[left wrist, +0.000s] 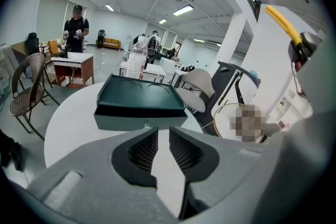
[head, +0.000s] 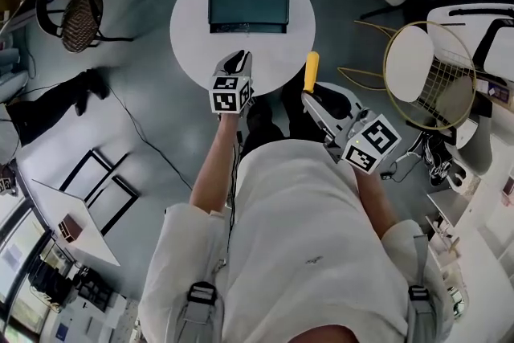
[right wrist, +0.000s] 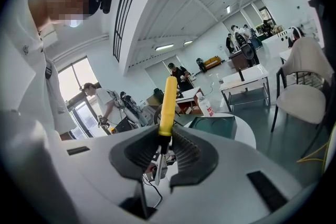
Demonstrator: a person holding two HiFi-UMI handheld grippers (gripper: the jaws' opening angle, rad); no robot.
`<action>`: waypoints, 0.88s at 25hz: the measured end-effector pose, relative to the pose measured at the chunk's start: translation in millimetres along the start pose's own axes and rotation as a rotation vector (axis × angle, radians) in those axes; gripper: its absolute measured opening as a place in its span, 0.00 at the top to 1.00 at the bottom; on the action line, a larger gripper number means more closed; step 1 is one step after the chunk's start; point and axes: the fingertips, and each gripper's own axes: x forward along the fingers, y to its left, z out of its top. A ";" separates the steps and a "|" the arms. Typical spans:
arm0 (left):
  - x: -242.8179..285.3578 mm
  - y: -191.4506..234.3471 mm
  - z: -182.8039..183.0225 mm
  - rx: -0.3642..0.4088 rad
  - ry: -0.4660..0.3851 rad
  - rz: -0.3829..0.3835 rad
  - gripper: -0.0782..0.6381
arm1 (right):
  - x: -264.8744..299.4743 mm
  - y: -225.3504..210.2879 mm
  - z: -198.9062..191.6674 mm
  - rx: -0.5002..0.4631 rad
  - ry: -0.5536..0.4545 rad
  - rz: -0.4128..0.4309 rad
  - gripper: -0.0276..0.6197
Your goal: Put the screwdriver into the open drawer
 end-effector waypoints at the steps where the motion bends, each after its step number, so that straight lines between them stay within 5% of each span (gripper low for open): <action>1: 4.9 1.4 -2.6 -0.006 0.011 0.004 0.81 | -0.5 -2.4 0.1 0.002 0.004 0.003 0.83; 22: 76.6 40.2 -25.8 -0.129 0.129 0.169 0.70 | -4.7 -44.8 2.7 0.023 0.086 0.035 0.83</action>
